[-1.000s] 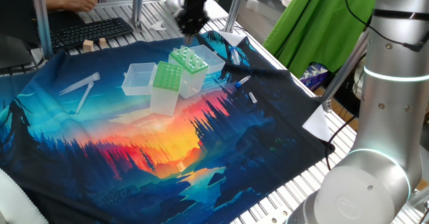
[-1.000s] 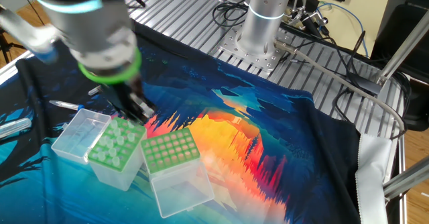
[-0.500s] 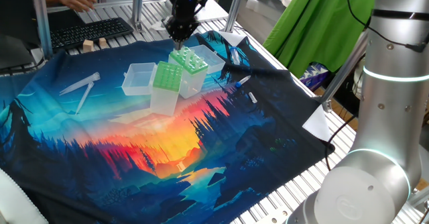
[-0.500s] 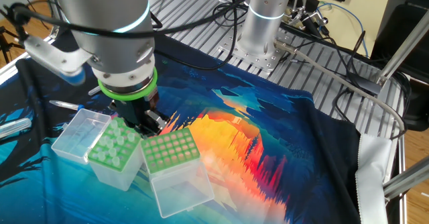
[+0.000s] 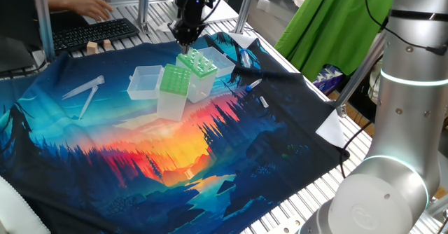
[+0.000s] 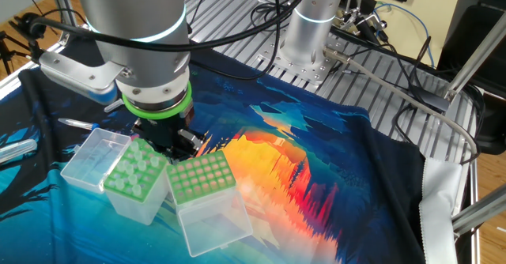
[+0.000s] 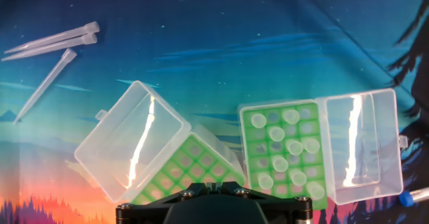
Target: Transfer all large pipette tips from one holder to another
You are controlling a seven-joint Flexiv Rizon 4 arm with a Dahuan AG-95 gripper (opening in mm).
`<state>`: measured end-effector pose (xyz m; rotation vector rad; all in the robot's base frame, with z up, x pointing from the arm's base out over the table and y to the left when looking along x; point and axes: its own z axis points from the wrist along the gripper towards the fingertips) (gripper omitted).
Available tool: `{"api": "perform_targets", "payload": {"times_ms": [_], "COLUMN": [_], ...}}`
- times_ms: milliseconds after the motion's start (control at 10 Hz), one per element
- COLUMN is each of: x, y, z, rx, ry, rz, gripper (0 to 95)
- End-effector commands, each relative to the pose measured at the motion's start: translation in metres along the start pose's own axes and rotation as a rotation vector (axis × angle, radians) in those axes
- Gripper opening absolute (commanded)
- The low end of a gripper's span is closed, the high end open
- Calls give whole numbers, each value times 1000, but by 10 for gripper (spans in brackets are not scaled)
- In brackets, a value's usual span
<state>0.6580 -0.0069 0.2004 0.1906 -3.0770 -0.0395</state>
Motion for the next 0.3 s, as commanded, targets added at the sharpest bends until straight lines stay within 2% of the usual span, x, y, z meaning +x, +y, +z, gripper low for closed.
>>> {"api": "perform_targets", "payload": {"times_ms": [100, 300], "x": [1, 3], "y": [3, 5], "z": [0, 1], "rx": [1, 5], "ry": [3, 4], "rz": [-5, -3], "gripper": [0, 0]}}
